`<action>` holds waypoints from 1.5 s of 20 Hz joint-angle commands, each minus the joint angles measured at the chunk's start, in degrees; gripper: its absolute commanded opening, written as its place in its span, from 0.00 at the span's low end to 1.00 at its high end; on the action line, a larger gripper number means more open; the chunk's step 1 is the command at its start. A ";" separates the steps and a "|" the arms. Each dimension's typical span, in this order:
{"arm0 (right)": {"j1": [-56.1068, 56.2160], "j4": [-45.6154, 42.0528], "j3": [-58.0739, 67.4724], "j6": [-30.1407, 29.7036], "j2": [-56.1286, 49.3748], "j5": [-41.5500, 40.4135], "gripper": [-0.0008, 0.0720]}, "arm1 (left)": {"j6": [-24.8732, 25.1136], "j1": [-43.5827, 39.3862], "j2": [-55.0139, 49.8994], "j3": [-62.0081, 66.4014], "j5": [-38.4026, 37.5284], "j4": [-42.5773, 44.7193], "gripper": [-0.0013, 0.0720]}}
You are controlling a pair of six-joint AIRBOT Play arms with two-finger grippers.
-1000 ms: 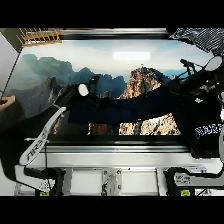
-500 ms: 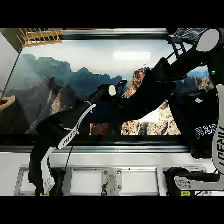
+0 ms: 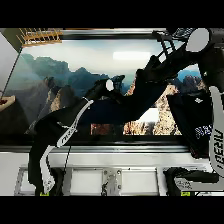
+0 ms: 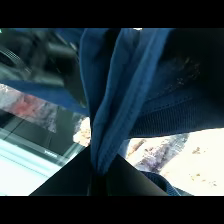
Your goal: Fold the clothes and pants, and hang the long-sleeved shirts on hangers.
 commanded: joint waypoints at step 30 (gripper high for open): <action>19.78 3.56 -16.81 -6.43 -10.38 -36.70 0.94 | 5.81 38.47 35.56 -9.31 -9.88 10.97 0.03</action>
